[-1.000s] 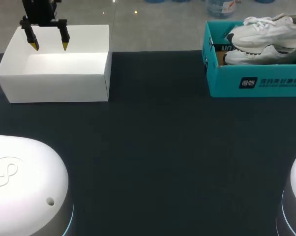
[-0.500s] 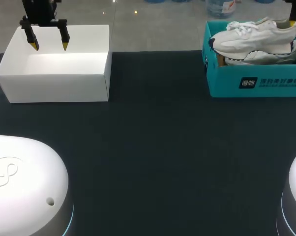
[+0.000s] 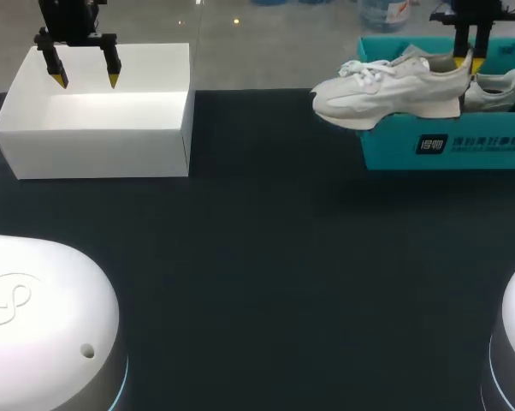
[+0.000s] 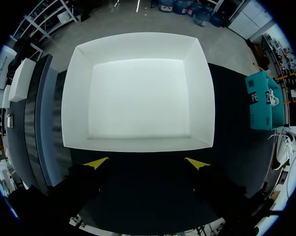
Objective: Take the shoe out of the shoebox, open the shoe tongue, remove and reinsert the insole, then place the shoe into the shoebox
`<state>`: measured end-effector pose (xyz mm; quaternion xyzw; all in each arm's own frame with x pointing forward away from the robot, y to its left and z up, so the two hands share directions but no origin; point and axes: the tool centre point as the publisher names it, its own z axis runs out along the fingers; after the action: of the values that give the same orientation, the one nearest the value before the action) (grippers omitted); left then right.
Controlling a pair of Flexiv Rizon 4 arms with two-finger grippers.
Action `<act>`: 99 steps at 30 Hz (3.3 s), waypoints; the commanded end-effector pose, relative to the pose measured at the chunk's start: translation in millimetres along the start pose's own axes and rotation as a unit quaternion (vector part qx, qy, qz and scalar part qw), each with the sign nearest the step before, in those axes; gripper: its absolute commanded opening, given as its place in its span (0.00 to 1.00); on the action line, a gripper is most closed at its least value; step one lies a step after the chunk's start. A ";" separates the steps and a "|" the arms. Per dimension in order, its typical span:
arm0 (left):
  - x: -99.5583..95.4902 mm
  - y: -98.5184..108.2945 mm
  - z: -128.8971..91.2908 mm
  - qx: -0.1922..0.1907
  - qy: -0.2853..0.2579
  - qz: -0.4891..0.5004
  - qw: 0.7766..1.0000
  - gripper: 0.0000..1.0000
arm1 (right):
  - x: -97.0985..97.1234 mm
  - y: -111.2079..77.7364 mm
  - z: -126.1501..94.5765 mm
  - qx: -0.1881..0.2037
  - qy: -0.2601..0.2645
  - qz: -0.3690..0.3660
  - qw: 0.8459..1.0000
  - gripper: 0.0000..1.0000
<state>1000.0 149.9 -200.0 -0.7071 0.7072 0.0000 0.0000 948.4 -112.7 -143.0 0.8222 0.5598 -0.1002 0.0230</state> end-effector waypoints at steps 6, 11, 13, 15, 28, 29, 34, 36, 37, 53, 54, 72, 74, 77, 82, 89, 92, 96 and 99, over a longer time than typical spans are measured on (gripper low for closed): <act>0.0 0.0 0.0 0.000 0.000 0.000 1.000 1.00 | 28.2 -86.8 -1.0 -0.073 -0.003 -0.007 0.997 0.00; 0.0 0.0 0.0 0.000 0.000 0.000 1.000 1.00 | 36.1 -115.6 3.4 -0.069 0.005 -0.008 0.998 0.00; 0.0 0.0 0.0 0.000 0.000 0.000 1.000 1.00 | 39.4 -127.4 4.9 -0.067 0.005 -0.008 0.998 0.00; 0.0 0.0 0.0 0.000 0.000 0.000 1.000 1.00 | 42.6 -138.2 5.5 -0.067 0.002 -0.011 0.998 0.00; 0.0 0.0 0.0 0.000 0.000 0.000 1.000 1.00 | 69.5 -208.1 15.5 -0.060 -0.018 -0.022 0.998 0.00; 0.0 0.0 0.0 0.000 0.000 0.000 1.000 1.00 | 70.9 -211.2 17.2 -0.062 -0.026 -0.020 0.998 0.00; 0.0 0.0 0.0 0.000 0.000 0.000 1.000 1.00 | 77.5 -215.6 37.2 -0.067 -0.041 -0.009 0.997 0.00; 0.0 0.0 0.0 0.000 0.000 0.000 1.000 1.00 | 81.6 -214.8 49.8 -0.064 -0.037 -0.006 0.997 0.00; 0.0 0.0 0.0 0.000 0.000 0.000 1.000 1.00 | 83.9 -214.4 56.1 -0.072 -0.048 -0.001 0.996 0.00; 0.0 0.0 0.0 0.000 0.000 0.000 1.000 1.00 | 128.7 -225.4 161.0 -0.059 -0.056 -0.008 0.997 0.00; 0.0 0.0 0.0 0.000 0.000 0.000 1.000 1.00 | 129.6 -225.0 167.2 -0.057 -0.052 -0.007 0.997 0.00; 0.0 0.0 0.0 0.000 0.000 0.000 1.000 1.00 | 138.9 -228.8 208.6 -0.031 -0.030 -0.015 0.999 0.55; 0.0 0.0 0.0 0.000 0.000 0.000 1.000 1.00 | 136.4 -230.1 202.5 -0.031 -0.027 -0.013 0.999 1.00; 0.0 0.0 0.0 0.000 0.000 0.000 1.000 1.00 | 132.1 -231.5 190.2 -0.036 -0.016 -0.014 0.999 1.00; 0.0 0.0 0.0 0.000 0.000 0.000 1.000 1.00 | 123.7 -232.7 156.7 -0.050 0.021 -0.023 0.998 1.00; 0.0 0.0 0.0 0.000 0.000 0.000 1.000 1.00 | 116.7 -228.2 108.2 -0.083 0.100 -0.091 0.987 1.00; 0.0 0.0 0.0 0.000 0.000 0.000 1.000 1.00 | 117.3 -225.2 89.2 -0.104 0.113 -0.132 0.979 1.00; 0.0 0.0 0.0 0.000 0.000 0.000 1.000 1.00 | 116.3 -218.4 69.9 -0.102 0.142 -0.187 0.967 1.00; 0.0 0.0 0.0 0.000 0.000 0.000 1.000 1.00 | 116.3 -218.4 69.9 -0.102 0.142 -0.187 0.967 1.00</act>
<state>1000.0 149.9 -200.0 -0.7071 0.7072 0.0000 0.0000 779.1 75.0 -220.1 0.7045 0.7074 0.0427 0.0366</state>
